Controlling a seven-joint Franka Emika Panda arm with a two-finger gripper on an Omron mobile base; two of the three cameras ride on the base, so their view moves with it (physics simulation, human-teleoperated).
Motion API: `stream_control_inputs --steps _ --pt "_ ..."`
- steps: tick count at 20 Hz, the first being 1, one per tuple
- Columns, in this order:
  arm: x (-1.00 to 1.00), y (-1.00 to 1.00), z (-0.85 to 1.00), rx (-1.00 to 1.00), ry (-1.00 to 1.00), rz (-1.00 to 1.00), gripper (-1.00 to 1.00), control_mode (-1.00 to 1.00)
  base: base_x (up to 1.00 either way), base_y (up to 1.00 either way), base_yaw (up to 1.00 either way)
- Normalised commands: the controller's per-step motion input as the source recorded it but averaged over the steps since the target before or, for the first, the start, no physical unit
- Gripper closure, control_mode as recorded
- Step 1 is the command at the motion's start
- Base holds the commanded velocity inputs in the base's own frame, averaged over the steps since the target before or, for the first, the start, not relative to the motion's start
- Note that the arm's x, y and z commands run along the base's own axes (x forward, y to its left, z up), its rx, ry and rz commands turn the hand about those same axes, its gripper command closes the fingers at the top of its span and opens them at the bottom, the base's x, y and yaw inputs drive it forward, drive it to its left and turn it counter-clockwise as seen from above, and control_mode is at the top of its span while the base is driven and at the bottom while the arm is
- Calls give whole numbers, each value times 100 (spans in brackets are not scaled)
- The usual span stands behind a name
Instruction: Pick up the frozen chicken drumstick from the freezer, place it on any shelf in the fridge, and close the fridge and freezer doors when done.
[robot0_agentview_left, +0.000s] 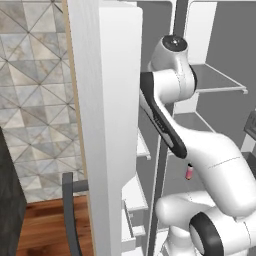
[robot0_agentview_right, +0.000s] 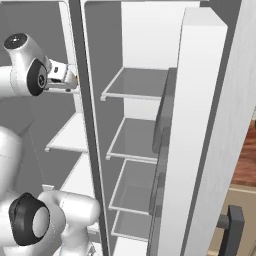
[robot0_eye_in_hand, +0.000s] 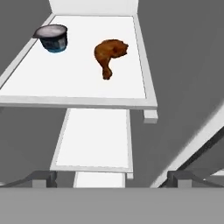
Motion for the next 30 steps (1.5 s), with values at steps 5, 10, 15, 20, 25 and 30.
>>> stream_control_inputs --steps 5,10,15,20,25,30 --pt "79 10 0 0 -4 0 -100 -100 0 0 0" --pt "60 10 -5 0 -5 0 -100 -100 0 0 0" --pt "51 7 -26 0 0 -1 -100 -100 0 0 0" --pt "52 14 -12 2 0 -1 -100 -100 0 0 0" --pt "17 53 -22 1 0 -3 -100 -100 0 0 0" --pt "17 32 0 1 0 -2 -100 -100 0 0 0"
